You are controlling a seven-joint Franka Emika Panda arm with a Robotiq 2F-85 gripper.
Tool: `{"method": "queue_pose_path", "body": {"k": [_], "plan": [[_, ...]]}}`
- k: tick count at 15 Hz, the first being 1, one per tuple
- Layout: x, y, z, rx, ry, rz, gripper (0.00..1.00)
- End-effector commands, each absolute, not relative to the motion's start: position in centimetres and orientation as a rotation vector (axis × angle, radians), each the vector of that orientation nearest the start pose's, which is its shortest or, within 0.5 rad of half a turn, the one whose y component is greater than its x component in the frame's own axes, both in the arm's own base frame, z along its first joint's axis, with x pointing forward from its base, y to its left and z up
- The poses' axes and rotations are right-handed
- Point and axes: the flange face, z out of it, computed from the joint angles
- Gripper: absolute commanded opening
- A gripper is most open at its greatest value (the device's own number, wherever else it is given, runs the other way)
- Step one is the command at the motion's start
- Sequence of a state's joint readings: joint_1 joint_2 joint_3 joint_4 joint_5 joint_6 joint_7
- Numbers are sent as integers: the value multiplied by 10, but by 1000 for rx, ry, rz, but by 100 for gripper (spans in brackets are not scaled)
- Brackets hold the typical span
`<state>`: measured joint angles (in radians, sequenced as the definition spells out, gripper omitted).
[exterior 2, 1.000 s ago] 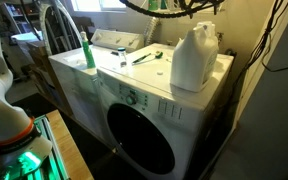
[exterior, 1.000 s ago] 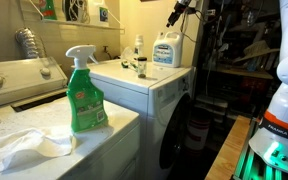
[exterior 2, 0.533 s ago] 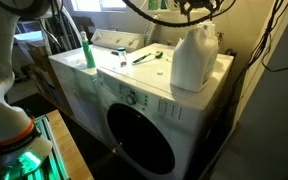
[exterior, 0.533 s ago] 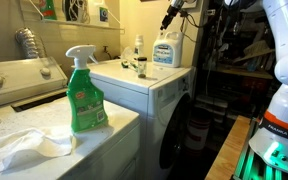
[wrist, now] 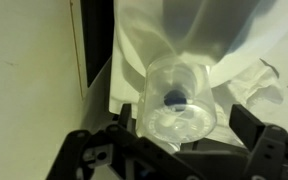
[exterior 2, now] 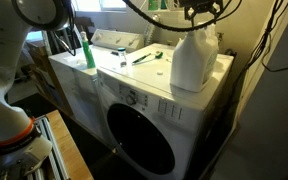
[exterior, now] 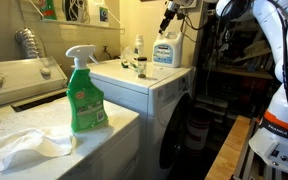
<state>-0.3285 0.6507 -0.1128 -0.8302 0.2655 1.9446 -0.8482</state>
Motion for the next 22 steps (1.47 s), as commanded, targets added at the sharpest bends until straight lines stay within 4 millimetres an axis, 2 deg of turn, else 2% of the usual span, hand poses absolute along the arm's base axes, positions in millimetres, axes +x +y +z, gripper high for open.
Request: {"method": "queue_pose_path", "body": {"k": [1,2,4,7,8,22], "plan": [[713,-280,590,-3120,-633,-743,100],[714,-280,588,-3126,-634,-738,100],[716,-281,586,-3139,-628,-736,73],[718,-278,588,-3148,-644,-729,49],[718,-274,592,-3152,-649,-729,46],[713,-249,629,-3355,-654,-669,45]]}}
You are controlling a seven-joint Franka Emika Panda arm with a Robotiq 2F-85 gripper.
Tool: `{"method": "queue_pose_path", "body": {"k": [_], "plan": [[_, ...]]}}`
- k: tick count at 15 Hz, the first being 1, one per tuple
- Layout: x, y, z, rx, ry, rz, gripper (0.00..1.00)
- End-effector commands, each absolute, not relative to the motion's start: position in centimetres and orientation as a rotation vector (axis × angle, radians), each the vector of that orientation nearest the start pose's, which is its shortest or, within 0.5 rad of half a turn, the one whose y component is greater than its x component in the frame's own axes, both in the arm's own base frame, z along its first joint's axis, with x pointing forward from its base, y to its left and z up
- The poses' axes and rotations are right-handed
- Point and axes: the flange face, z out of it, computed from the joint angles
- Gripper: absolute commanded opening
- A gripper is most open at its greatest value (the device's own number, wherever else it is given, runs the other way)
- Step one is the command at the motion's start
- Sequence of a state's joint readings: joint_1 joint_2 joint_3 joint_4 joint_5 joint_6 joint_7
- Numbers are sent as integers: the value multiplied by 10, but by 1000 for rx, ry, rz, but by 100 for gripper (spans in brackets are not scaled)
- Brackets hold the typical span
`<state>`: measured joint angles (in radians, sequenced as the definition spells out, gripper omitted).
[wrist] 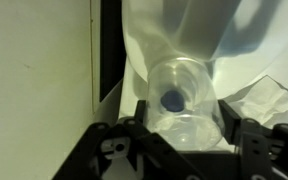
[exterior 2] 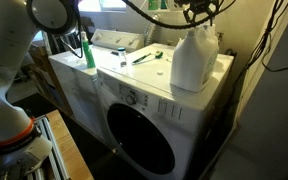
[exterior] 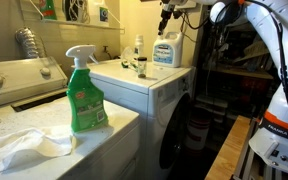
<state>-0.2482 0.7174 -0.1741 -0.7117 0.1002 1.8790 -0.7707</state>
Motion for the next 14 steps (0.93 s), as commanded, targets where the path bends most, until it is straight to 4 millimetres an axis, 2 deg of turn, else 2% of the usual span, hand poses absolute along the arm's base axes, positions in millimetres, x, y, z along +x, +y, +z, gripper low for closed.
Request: {"method": "queue_pose_path", "body": {"k": [1,6,11,14], "plan": [[712,-248,632,-3365,-653,-668,45],[706,-250,647,-3388,-621,-702,45],[681,-253,707,-3374,-576,-907,46],[674,-248,720,-3288,-613,-958,46]]}}
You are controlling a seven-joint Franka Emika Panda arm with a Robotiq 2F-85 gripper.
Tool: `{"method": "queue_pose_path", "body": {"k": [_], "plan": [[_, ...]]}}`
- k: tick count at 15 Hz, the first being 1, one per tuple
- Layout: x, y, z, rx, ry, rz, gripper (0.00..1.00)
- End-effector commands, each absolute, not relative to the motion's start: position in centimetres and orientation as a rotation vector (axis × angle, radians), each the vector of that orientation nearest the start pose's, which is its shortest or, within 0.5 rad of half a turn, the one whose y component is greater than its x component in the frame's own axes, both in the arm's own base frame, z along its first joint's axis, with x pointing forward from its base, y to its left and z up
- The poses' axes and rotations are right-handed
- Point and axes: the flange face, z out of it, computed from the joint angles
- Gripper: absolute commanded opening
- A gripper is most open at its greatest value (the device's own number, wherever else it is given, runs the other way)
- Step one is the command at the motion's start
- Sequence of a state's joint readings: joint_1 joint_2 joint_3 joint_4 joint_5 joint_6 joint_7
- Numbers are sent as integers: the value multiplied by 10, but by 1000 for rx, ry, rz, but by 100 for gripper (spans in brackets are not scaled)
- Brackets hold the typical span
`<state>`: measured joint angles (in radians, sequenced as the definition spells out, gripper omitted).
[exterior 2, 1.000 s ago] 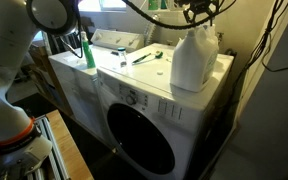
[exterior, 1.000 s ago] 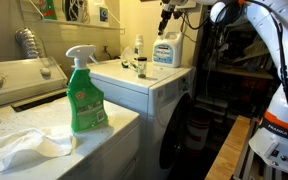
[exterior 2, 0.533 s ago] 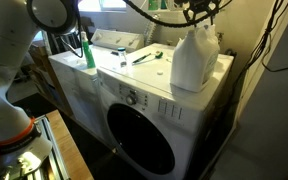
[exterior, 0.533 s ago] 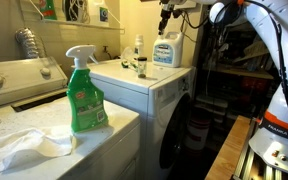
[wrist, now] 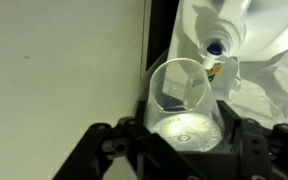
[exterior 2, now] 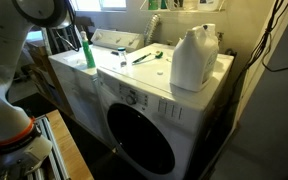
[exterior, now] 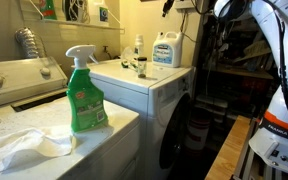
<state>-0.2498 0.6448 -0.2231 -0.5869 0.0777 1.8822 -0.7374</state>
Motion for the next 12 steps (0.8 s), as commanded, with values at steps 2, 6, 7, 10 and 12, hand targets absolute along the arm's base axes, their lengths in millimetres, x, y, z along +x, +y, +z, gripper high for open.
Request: {"method": "queue_pose_path", "body": {"k": [2,6,7,10,12], "plan": [[680,-237,714,-3182,-676,-978,46],[698,-212,677,-2995,-773,-876,44],[702,-206,667,-2961,-794,-836,44],[715,-191,626,-2876,-848,-688,47],[722,-182,599,-2843,-885,-590,46]]}}
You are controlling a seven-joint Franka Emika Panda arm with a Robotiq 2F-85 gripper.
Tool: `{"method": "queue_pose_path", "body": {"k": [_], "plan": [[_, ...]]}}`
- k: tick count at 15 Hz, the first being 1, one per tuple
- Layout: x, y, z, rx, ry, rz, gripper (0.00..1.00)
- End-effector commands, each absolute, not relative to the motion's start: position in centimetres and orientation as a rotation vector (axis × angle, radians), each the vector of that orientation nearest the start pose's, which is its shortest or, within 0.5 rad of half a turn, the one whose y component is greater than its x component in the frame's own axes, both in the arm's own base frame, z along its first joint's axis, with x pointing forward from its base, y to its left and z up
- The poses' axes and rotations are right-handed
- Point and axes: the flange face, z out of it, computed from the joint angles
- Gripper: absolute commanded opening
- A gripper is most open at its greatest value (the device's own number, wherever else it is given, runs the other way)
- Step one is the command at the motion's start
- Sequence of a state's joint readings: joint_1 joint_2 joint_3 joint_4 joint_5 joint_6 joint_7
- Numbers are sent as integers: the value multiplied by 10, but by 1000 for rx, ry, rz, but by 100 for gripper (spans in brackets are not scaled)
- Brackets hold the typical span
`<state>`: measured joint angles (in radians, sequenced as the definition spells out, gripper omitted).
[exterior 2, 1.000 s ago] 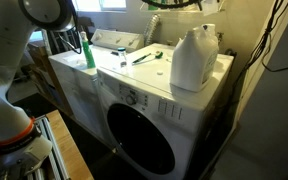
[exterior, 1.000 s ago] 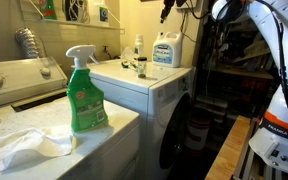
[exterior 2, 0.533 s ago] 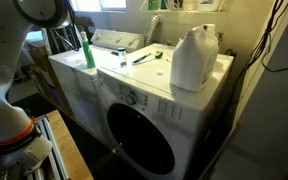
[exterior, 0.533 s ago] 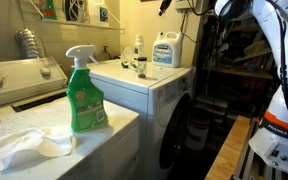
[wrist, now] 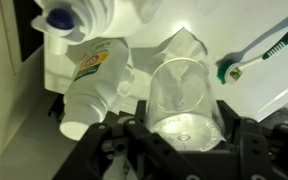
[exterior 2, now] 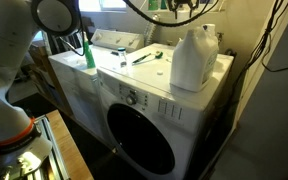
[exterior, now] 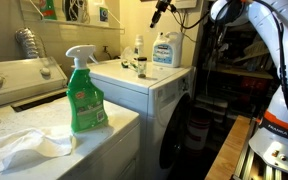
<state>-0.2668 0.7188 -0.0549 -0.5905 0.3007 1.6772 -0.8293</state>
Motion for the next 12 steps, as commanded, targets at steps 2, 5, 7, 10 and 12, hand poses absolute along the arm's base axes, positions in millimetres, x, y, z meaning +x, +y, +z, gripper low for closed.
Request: {"method": "queue_pose_path", "body": {"k": [2,5,7,10,12], "plan": [[729,-173,575,-2835,-922,-499,46],[743,-158,560,-3001,-1008,-406,44],[748,-149,563,-3114,-1017,-375,44],[744,-138,577,-3251,-984,-310,44],[739,-135,588,-3269,-895,-317,44]]}}
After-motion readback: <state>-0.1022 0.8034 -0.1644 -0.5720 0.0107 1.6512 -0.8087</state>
